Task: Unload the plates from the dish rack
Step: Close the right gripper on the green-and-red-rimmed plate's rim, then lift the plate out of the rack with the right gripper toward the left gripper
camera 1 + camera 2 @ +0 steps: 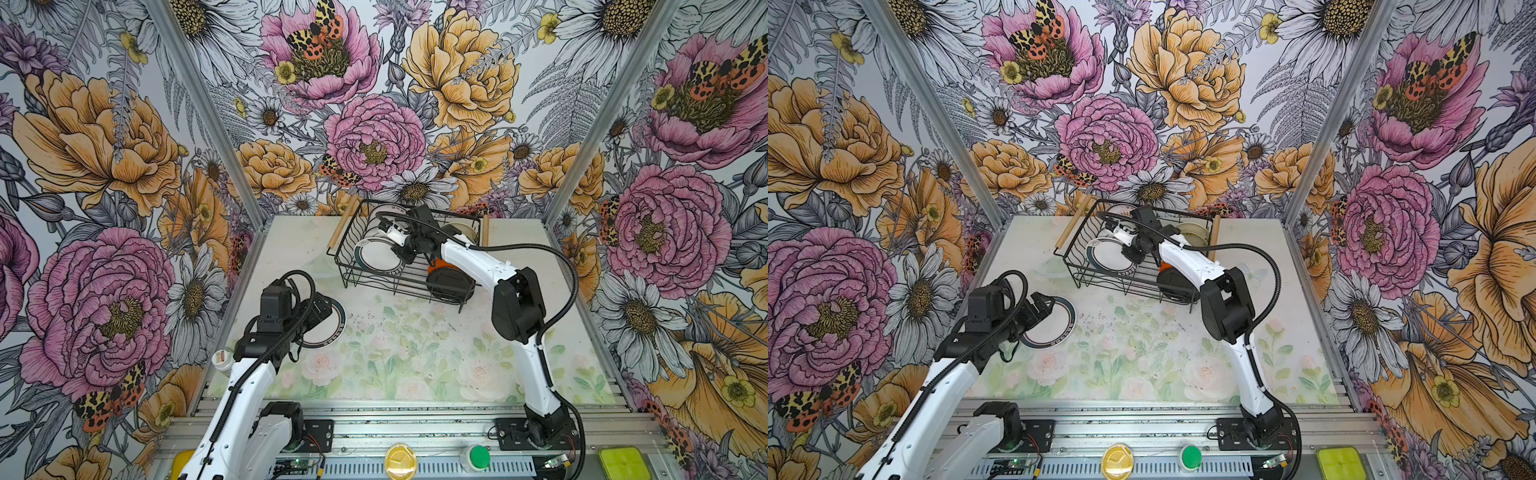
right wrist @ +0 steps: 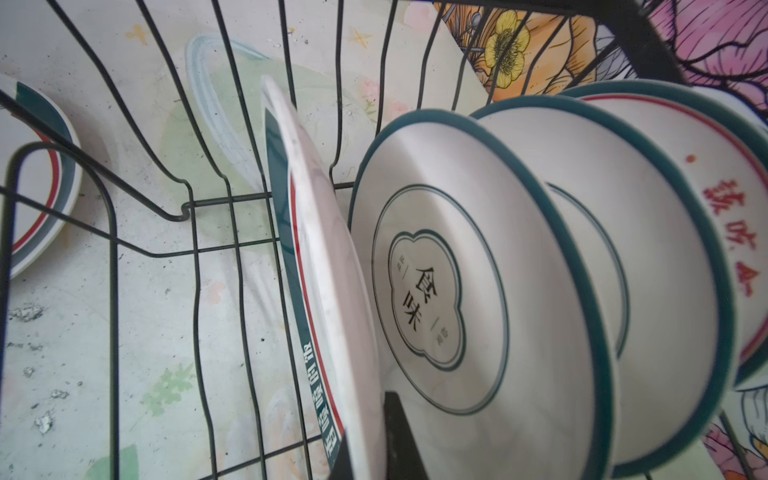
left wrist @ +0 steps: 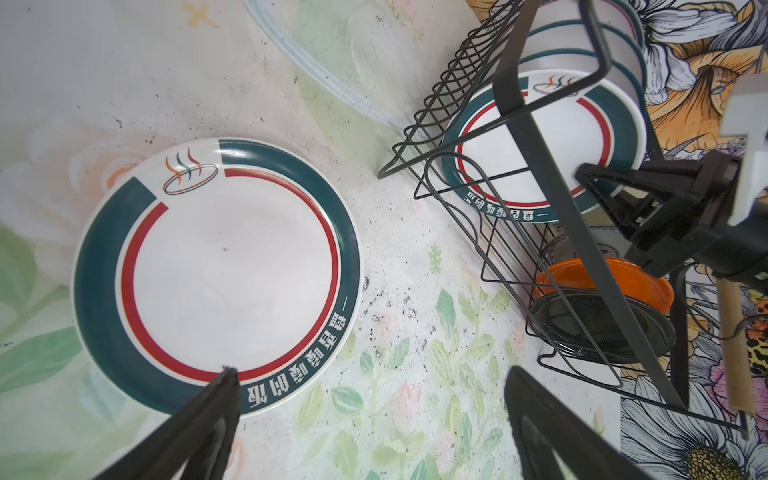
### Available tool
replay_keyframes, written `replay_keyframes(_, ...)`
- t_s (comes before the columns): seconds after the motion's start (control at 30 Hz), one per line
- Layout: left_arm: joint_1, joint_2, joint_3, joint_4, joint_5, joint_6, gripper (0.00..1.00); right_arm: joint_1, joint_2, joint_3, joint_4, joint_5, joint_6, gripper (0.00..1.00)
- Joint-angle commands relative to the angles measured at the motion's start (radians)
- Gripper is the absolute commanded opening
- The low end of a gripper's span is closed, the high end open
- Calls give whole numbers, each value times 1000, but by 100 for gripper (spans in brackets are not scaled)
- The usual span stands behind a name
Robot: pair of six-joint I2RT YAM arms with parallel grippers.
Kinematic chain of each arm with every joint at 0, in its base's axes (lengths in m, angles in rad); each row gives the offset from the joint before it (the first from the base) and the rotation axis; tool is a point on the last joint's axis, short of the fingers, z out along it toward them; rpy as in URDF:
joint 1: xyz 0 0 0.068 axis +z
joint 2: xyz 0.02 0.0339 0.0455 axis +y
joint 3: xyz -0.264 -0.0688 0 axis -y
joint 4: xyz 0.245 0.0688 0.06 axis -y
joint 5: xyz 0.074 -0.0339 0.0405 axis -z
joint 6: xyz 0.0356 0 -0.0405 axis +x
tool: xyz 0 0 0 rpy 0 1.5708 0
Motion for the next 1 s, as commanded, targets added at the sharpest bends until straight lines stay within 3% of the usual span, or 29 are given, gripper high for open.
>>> replay_keyframes(0.0, -5, -25, -17, 4, -34, -10, 99, -3, -80, 18, 52, 53, -24, 0)
replay_keyframes(0.43, -15, -49, -32, 6, -91, -46, 99, -4, -222, -23, 64, 63, -19, 0)
replay_keyframes(0.67, -37, -110, -46, 13, -99, -84, 99, 1, -398, -118, 99, 43, 13, 0)
replay_keyframes(0.83, -89, -82, -29, 12, -96, -60, 99, 0, -602, -310, 223, 93, 68, 0)
replay_keyframes(0.97, -176, -45, -18, 14, -145, -69, 99, 0, -847, -567, 362, 114, 167, 0)
